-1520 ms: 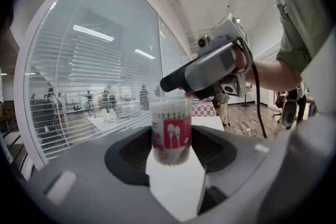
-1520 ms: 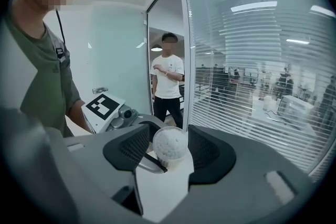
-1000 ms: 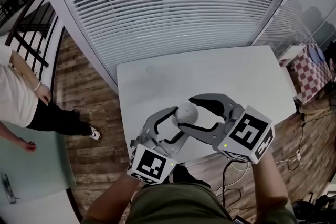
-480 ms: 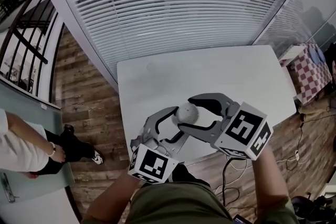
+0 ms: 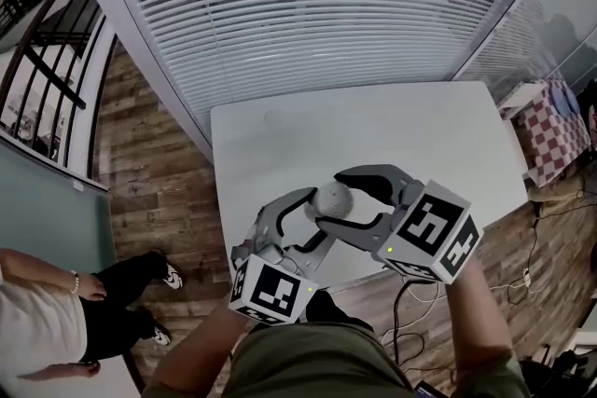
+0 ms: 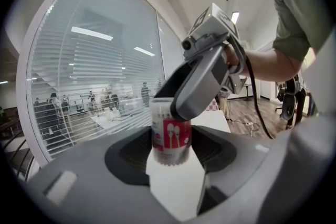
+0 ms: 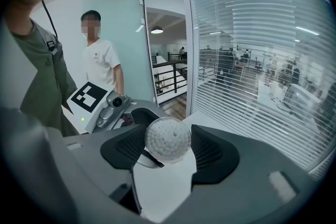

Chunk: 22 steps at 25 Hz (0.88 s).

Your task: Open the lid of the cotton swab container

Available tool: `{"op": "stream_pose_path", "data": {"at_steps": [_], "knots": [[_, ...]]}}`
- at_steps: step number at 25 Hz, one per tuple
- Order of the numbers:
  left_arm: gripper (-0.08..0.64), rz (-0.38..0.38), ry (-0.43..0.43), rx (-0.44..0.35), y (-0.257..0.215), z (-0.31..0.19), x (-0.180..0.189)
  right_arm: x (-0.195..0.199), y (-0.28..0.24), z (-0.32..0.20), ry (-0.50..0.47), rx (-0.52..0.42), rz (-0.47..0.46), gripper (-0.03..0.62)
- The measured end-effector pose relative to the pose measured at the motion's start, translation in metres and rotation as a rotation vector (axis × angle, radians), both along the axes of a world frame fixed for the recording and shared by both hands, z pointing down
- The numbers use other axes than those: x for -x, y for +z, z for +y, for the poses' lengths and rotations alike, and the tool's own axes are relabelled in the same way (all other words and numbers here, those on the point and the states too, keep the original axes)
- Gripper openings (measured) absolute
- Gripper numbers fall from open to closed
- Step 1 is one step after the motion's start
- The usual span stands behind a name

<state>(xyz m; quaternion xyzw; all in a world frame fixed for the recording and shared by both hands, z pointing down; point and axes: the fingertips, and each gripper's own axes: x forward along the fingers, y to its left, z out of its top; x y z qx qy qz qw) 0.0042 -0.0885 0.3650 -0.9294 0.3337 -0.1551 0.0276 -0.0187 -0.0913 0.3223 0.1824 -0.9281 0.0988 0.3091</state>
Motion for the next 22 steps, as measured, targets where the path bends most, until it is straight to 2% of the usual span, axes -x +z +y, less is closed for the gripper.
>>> {"op": "stream_pose_path", "data": {"at_steps": [11, 22], "knots": [[0.242, 0.014, 0.002, 0.006, 0.0029, -0.0036, 0.0018, -0.0007, 0.0014, -0.0053, 0.021, -0.034, -0.016, 0.262], [0.239, 0.01, 0.013, -0.029, -0.0063, -0.0007, 0.0004, -0.0011, -0.0015, -0.0023, 0.018, 0.035, -0.03, 0.262]]}}
